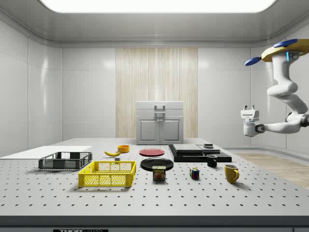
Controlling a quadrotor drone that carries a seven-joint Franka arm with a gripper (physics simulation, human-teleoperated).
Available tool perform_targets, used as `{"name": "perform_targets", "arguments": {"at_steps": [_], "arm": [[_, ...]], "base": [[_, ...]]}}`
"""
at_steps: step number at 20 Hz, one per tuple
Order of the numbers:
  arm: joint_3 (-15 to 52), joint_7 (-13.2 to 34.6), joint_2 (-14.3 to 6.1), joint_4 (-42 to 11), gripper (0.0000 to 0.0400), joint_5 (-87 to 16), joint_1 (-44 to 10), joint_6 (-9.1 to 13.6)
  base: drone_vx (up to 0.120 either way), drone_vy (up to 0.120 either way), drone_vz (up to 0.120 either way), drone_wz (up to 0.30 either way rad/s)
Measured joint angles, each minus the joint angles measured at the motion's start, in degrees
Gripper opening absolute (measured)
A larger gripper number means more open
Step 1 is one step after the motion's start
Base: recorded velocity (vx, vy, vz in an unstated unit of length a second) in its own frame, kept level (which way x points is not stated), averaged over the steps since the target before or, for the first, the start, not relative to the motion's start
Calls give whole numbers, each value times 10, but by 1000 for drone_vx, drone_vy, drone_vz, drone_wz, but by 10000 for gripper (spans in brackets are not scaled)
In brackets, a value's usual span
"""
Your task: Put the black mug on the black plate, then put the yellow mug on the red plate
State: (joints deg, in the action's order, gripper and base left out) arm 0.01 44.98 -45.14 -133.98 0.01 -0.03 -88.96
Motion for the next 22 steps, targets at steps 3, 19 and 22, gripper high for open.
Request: {"name": "perform_targets", "arguments": {"at_steps": [3,19,22], "arm": [[0,-1,4,36,400,0,-1,31],[2,-2,48,164,400,1,-3,108],[2,-2,49,168,400,1,-4,109]], "base": [[0,0,0,0],[25,-42,0,0],[67,0,0,0]]}}
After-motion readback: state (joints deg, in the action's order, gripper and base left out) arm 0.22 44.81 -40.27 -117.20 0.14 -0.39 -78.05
